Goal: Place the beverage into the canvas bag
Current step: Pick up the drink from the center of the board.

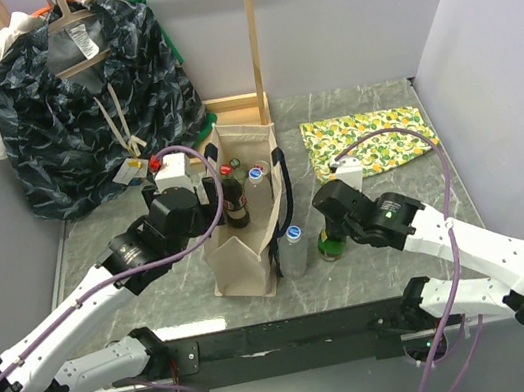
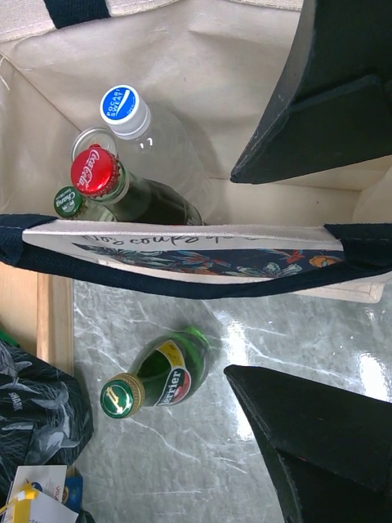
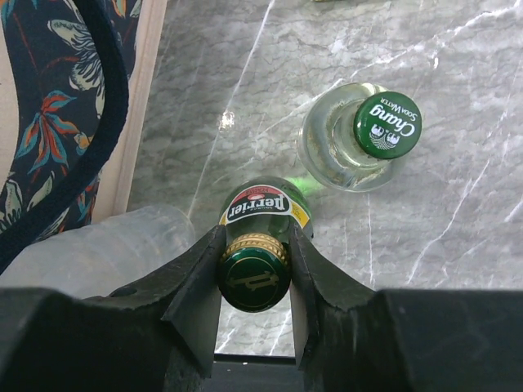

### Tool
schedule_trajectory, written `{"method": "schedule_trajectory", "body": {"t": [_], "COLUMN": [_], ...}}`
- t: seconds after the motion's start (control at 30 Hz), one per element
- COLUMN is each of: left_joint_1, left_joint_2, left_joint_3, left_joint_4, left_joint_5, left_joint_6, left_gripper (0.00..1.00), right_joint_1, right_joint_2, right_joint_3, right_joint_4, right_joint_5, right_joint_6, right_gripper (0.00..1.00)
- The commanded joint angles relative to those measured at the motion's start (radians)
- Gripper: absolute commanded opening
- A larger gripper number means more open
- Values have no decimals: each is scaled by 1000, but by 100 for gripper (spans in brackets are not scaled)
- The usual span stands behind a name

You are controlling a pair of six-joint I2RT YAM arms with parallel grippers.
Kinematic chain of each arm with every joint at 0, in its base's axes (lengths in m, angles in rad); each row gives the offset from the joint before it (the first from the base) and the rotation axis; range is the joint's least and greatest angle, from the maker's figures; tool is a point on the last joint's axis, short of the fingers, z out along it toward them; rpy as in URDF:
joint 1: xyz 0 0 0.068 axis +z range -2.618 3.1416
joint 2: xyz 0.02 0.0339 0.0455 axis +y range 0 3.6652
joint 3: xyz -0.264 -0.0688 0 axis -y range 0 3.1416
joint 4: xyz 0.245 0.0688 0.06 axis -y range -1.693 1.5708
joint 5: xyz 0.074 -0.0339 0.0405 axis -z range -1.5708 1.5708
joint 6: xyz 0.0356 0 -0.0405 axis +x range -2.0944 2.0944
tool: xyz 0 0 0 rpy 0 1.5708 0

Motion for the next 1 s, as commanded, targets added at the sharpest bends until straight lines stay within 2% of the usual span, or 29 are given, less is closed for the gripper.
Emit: {"method": "schedule_trajectory", "body": {"t": [0.0, 0.43, 0.73, 0.83, 0.87, 0.97], "left_joint_1": [6, 8, 6, 6, 6, 6], "left_joint_2": [-11, -36, -28, -14, -11, -6], "left_joint_3": [0, -13, -19, -14, -11, -4], "left_joint_4": [33, 5, 10, 8, 0, -3], "left_joint_5": [10, 25, 93, 114, 119, 125], "left_joint_6": [2, -4, 17, 25, 23, 22], "left_gripper": [96, 99, 68, 53, 44, 32], "right_joint_1": [-4, -4, -5, -5, -4, -4], "right_joint_2": [-14, -52, -71, -72, -72, -78], "right_joint_3": [4, 32, 67, 73, 75, 83], "right_joint_4": [35, 76, 70, 69, 66, 63], "right_joint_5": [16, 29, 54, 60, 60, 65], "right_joint_6": [17, -22, -33, -34, -34, -40], "right_gripper": [0, 0, 0, 0, 0, 0]}}
